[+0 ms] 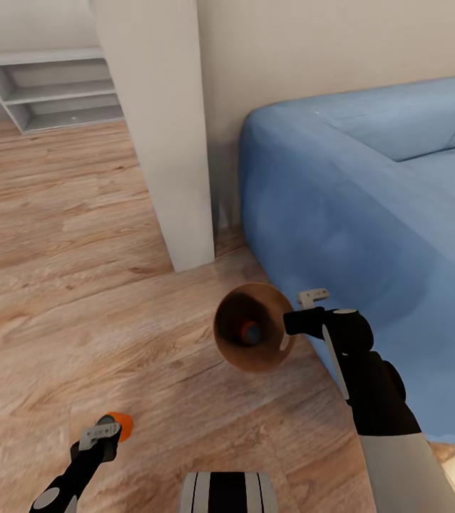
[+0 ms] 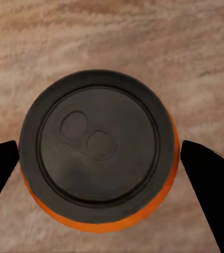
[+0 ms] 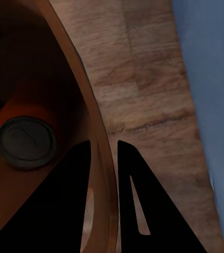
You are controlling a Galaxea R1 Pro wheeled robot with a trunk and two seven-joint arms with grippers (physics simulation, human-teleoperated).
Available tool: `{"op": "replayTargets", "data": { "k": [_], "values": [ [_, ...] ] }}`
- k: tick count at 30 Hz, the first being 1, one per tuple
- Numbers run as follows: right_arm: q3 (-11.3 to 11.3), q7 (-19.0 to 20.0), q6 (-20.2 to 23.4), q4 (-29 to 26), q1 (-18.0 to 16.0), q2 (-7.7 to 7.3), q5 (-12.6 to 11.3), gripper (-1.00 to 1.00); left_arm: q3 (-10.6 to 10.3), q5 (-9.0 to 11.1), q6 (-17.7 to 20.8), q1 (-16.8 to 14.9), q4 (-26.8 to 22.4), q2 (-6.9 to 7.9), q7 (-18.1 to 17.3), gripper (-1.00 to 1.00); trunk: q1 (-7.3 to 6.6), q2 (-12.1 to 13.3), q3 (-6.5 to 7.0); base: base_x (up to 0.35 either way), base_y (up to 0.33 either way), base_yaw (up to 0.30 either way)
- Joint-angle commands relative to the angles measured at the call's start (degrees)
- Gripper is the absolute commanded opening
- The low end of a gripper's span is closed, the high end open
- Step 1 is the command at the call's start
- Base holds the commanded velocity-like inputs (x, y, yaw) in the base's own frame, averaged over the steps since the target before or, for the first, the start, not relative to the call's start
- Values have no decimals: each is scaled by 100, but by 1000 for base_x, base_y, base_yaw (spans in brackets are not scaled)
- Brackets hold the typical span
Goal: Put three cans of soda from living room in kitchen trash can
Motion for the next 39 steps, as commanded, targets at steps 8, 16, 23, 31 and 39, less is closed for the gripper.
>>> {"op": "replayTargets", "data": {
  "k": [8, 16, 23, 31, 39],
  "values": [
    [65, 18, 14, -2, 9, 1, -127, -100, -3, -8, 8, -2, 0, -3, -1, -100, -21, 11, 178, 0, 0, 0],
    [75, 18, 14, 3, 18, 1, -128, -100, -3, -8, 9, -2, -4, 3, -6, -100, -41, 21, 356, 0, 0, 0],
    [80, 18, 14, 35, 18, 7, -146, -100, -4, 13, 21, 0, -54, 8, -12, -100, -59, 31, 511, 0, 0, 0],
    [118, 18, 14, 53, 19, 137, -158, -100, 14, 67, 799, 42, -1506, 46, -292, -100, -80, 41, 688, 0, 0, 0],
    [385, 24, 14, 830, 8, 359, -164, -100, 51, 108, 3443, 172, -5365, 9, -1247, -100, -101, 52, 865, 0, 0, 0]
  ]
}}
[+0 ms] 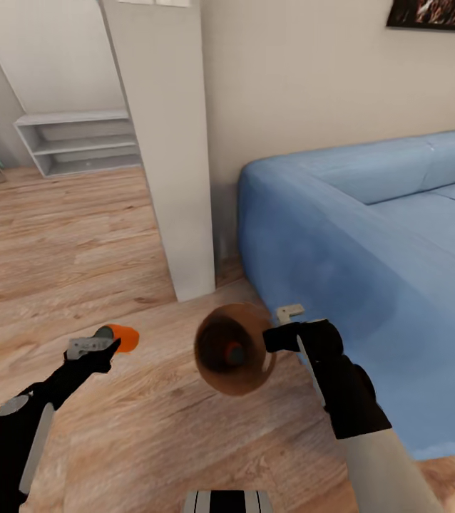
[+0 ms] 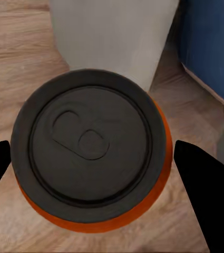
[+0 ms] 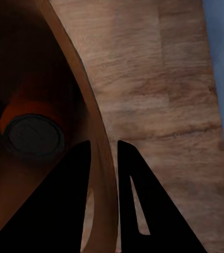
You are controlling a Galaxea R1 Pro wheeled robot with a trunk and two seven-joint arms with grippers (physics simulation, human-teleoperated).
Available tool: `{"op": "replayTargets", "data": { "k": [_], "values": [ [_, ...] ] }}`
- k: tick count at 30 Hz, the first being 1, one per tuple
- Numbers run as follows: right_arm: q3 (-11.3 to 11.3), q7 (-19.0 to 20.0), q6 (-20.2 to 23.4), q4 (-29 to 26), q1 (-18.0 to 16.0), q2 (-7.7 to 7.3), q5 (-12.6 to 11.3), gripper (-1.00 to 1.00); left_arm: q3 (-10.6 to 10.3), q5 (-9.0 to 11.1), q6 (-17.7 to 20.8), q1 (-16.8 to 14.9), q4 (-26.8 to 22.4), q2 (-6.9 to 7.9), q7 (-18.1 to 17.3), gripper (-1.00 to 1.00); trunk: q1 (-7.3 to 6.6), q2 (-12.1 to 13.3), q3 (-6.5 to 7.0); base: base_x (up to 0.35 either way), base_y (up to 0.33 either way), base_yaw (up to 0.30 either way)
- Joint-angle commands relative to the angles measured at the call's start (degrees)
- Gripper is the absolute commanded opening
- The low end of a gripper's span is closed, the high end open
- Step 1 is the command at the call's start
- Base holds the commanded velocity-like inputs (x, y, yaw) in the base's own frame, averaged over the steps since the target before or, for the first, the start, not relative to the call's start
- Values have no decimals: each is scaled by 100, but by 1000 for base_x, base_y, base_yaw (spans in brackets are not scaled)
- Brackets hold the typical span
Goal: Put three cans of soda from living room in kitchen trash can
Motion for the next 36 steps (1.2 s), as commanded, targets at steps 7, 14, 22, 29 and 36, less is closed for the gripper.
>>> {"op": "replayTargets", "data": {
  "k": [7, 14, 22, 29, 36],
  "values": [
    [-18, 27, 19, 1498, -295, 197, -205, -100, 47, -10, 1916, -25, -626, 52, -1632, -100, -18, 9, 156, 0, 0, 0],
    [-16, 30, 19, 2101, -564, 235, -198, -100, 18, -17, 3357, -740, -666, 85, -3411, -100, -36, 19, 311, 0, 0, 0],
    [-7, 31, 19, 2252, -592, 245, -197, -100, 34, -26, 4058, -1439, -664, 253, -4465, -100, -57, 29, 489, 0, 0, 0],
    [-7, 249, 19, 2841, -827, 273, -197, -100, 35, -38, 4058, -1748, -661, 294, -4777, -100, -72, 37, 622, 0, 0, 0],
    [-29, 299, 19, 3518, -1142, 291, -201, -100, -4, -65, 4058, -1771, -651, 281, -4769, -100, -72, 37, 622, 0, 0, 0]
  ]
}}
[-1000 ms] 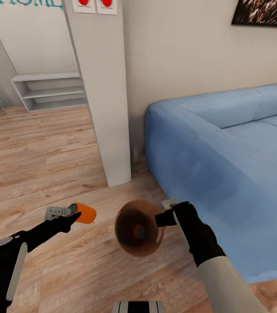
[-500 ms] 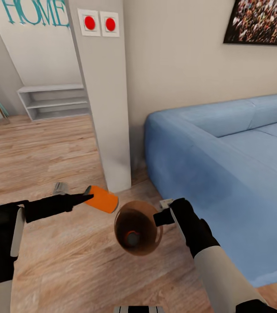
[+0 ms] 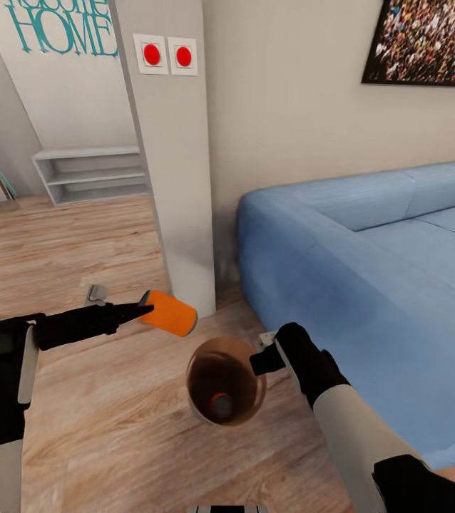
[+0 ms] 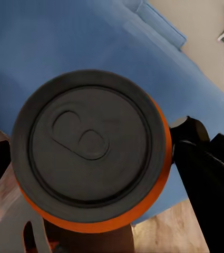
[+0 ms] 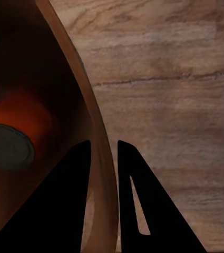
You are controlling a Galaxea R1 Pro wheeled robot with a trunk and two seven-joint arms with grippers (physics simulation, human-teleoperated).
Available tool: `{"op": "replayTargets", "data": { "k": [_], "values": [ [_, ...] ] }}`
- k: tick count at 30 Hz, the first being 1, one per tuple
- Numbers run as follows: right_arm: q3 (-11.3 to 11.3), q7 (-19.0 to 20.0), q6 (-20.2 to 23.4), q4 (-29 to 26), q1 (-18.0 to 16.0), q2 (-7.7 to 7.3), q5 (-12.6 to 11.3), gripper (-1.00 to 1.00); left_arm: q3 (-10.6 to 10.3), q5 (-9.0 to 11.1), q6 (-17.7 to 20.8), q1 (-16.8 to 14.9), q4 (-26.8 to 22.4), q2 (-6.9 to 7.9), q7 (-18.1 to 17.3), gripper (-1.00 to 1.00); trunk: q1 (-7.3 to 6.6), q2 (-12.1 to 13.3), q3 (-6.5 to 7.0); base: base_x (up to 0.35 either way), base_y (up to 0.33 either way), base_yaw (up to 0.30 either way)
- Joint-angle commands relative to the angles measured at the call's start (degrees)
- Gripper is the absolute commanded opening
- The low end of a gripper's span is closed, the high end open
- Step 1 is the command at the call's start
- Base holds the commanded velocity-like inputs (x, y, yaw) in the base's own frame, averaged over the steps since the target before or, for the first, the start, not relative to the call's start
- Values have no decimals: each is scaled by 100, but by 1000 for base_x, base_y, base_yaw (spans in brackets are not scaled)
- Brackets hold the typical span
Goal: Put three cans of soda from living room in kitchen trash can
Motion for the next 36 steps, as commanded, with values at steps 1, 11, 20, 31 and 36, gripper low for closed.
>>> {"op": "replayTargets", "data": {
  "k": [1, 11, 20, 31, 36],
  "values": [
    [-7, 24, 32, 34, -17, 5, -245, -100, -9, -7, 2, -2, 4, -1, 9, -100, -1, -1, 1, 0, 0, 0],
    [-10, 26, 32, 551, -144, 134, -242, -100, -1604, -212, -19, -18, 423, -11, 384, -100, -1, -1, 1, 0, 0, 0],
    [-10, 21, 32, 576, -156, 172, -242, -100, -2498, -227, -38, -19, 539, -48, 929, -100, -1, -1, 1, 0, 0, 0],
    [-10, 16, 32, 648, -219, 172, -235, -100, -3763, -221, -128, -28, 540, -346, 2958, -100, -1, -1, 1, 0, 0, 0],
    [-10, 16, 32, 661, -223, 172, -233, -100, -4100, -234, -143, -28, 542, -503, 3625, -100, -1, -1, 1, 0, 0, 0]
  ]
}}
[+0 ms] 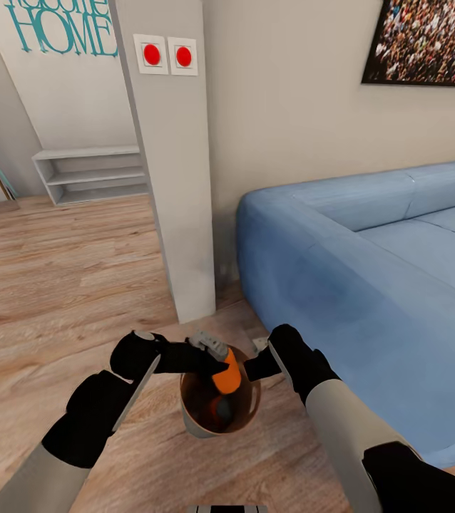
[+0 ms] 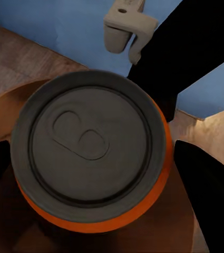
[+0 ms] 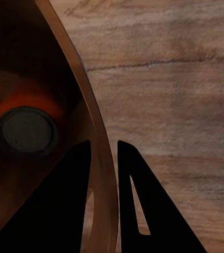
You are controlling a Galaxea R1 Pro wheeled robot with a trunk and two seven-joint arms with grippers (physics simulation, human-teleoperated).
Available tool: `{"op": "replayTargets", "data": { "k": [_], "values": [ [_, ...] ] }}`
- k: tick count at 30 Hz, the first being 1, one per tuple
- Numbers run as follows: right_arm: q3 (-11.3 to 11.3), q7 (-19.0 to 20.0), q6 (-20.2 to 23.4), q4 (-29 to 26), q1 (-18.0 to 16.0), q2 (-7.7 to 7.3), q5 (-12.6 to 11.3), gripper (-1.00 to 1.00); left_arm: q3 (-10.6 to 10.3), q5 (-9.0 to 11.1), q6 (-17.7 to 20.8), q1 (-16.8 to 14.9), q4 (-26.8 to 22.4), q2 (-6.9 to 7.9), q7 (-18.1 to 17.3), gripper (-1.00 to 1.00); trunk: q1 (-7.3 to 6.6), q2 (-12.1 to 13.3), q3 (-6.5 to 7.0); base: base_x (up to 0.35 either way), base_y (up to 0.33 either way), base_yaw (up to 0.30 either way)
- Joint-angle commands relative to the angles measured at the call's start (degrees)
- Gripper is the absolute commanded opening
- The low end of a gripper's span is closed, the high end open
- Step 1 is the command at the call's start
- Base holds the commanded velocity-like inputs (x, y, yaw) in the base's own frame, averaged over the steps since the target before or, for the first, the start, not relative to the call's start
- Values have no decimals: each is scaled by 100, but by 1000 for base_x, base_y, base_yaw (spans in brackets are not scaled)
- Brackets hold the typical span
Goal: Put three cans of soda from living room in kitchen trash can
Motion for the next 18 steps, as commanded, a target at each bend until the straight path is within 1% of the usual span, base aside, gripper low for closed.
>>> {"op": "replayTargets", "data": {
  "k": [1, 3, 4, 7, 10, 13, 14, 15, 17, 18],
  "values": [
    [-7, 22, 24, -1, -2, 2, -175, -100, -62, -19, -4, 0, -1, -18, 90, -100, -1, 0, 1, 0, 0, 0],
    [-7, 22, 24, 1, -3, 2, -175, -100, -185, -66, -7, 0, -9, -44, 260, -100, -1, 0, 1, 0, 0, 0],
    [-5, 22, 24, 2, -3, 2, -174, -100, -290, -110, -9, 0, -21, -61, 409, -100, -1, 0, 1, 0, 0, 0],
    [-1, 22, 24, 3, -3, 2, -174, -100, -402, -163, -10, 3, -53, -78, 586, -100, -1, 0, 1, 0, 0, 0],
    [0, 22, 24, 3, -3, 2, -174, -100, -453, -201, -11, 5, -72, -85, 666, -100, -1, 0, 1, 0, 0, 0],
    [1, 22, 24, 3, -3, 2, -174, -100, -479, -320, -10, 7, -79, -82, 763, -100, -1, 0, 1, 0, 0, 0],
    [1, 22, 24, 3, -3, 2, -174, -100, -483, -368, -9, 7, -81, -80, 808, -100, -1, 0, 1, 0, 0, 0],
    [3, 22, 24, 3, -3, 2, -174, -100, -488, -476, -7, 8, -82, -77, 908, -100, -1, 0, 1, 0, 0, 0],
    [7, 22, 24, 3, -4, 2, -174, -100, -493, -616, -5, 8, -83, -75, 1028, -100, -1, 0, 1, 0, 0, 0],
    [7, 22, 24, 3, -4, 2, -174, -100, -494, -649, -4, 8, -84, -74, 1055, -100, -1, 0, 1, 0, 0, 0]
  ]
}}
